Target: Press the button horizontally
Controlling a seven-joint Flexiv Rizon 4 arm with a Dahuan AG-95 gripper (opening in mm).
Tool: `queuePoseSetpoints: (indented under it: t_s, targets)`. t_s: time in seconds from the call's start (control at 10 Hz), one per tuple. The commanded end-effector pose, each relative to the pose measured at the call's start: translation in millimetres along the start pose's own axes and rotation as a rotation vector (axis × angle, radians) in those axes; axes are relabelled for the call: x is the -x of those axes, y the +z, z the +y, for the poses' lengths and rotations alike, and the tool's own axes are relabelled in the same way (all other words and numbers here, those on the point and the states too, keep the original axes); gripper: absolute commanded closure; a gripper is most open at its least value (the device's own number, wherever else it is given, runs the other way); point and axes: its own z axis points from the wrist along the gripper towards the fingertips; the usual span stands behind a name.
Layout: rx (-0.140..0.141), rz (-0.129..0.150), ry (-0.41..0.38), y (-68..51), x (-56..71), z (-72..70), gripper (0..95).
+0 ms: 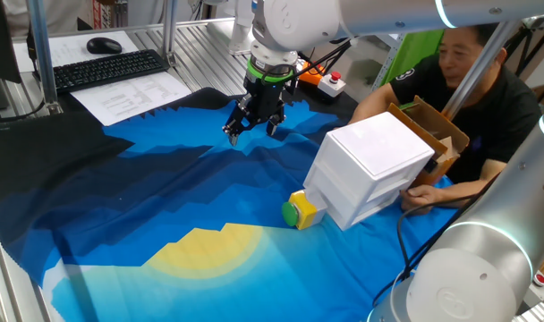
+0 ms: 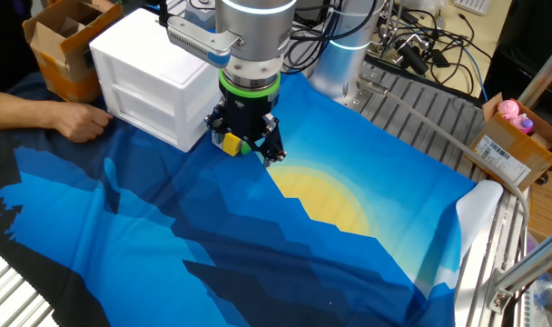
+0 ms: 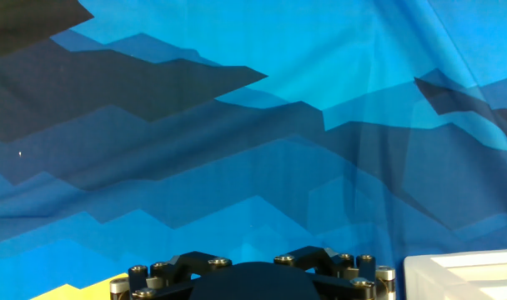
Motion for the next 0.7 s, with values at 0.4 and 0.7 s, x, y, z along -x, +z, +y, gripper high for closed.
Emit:
queuePoseSetpoints:
  t_s: [0.4, 0.7]
  targets:
    - [0.007, 0.284, 0.103, 9.4, -17.0, 6.0, 95.0]
    - [-0.002, 0.284, 0.102, 13.3, -26.5, 9.4, 95.0]
